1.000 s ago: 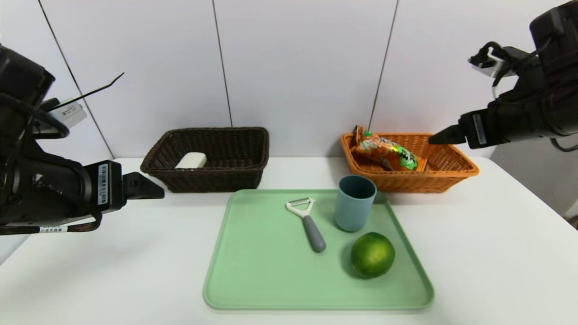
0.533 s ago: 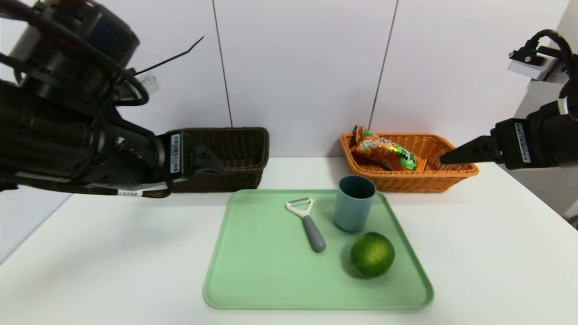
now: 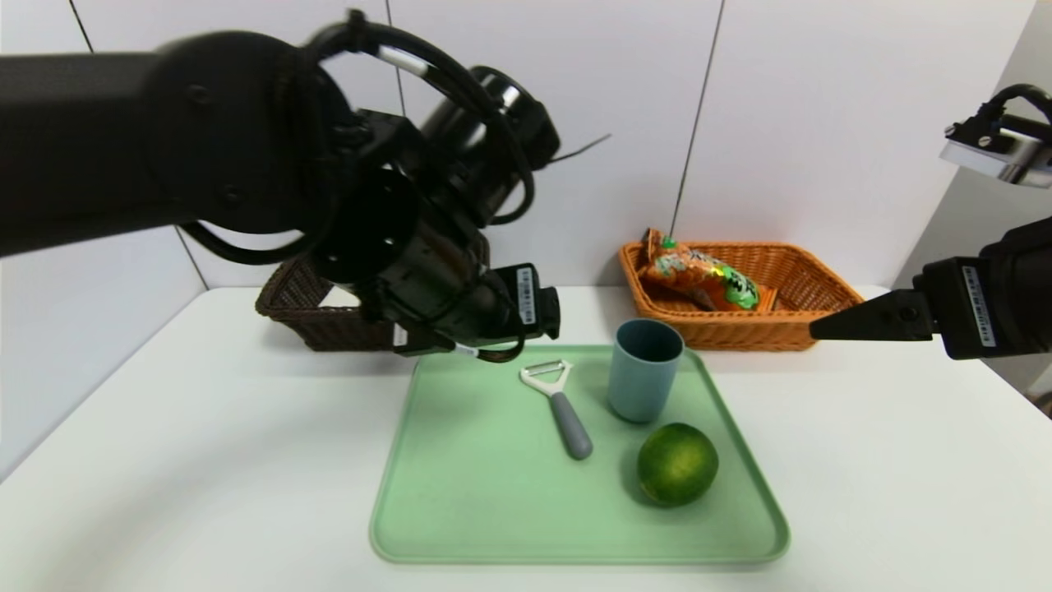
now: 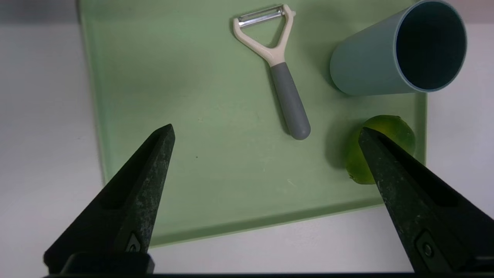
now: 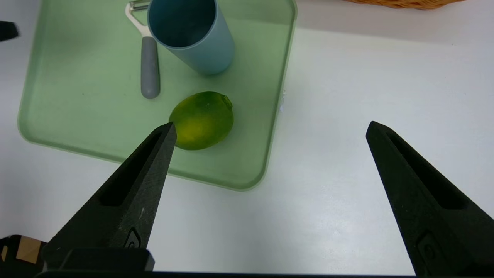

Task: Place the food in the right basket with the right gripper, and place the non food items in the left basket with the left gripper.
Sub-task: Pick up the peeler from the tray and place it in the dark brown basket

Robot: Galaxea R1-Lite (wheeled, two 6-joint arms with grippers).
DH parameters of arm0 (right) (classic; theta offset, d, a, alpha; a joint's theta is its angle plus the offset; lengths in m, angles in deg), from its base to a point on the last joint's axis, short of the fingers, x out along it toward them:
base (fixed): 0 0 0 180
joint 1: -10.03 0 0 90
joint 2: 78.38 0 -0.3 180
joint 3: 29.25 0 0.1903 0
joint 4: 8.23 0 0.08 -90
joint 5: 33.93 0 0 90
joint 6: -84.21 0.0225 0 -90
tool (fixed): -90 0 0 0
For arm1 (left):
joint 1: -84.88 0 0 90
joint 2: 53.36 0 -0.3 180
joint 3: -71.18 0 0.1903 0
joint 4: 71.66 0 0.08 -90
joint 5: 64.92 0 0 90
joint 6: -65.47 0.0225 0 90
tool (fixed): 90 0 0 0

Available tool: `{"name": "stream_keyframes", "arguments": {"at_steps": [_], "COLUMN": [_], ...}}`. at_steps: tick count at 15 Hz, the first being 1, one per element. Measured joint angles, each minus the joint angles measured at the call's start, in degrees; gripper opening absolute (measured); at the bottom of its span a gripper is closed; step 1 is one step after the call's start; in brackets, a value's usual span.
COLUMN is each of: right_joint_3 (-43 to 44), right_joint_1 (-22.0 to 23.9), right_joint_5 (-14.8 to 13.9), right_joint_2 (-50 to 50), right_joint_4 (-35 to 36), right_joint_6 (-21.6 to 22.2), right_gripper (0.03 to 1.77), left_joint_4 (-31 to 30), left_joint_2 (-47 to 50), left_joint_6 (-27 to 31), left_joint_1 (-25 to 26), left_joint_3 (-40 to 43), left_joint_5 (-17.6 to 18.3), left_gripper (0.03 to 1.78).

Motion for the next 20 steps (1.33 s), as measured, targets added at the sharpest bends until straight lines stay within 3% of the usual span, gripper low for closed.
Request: {"name": "stream_keyframes", "arguments": {"at_steps": [3,8,12,20], "right_joint_3": [-0.6,-1.6,-4.4,-5.3], "right_joint_1": [0.4,0.6,0.6,0.6], "right_joint_5": [0.0,0.0,0.0,0.1], "right_joint_2": [-0.1,0.1,0.0,0.0], "right_joint_4": [0.1,0.9,5.9,6.1], "right_joint_6": [0.0,0.0,-0.1,-0.1], "right_gripper": [1.69,1.69,1.69,1.69], "left_joint_4": [2.0,2.1,0.1,-3.5], "left_joint_2": [-7.4,-13.8,-16.7,-19.6], "left_joint_6": [-1.5,-2.4,-2.3,-0.5], "left_joint_1": [-3.1,-3.7,-3.7,-2.2], "left_joint_3": [-3.9,-4.7,-4.7,-4.7], "left_joint_5": [-1.6,-2.0,-2.2,-5.4], "left_gripper": [1.69,1.69,1.69,1.69]}}
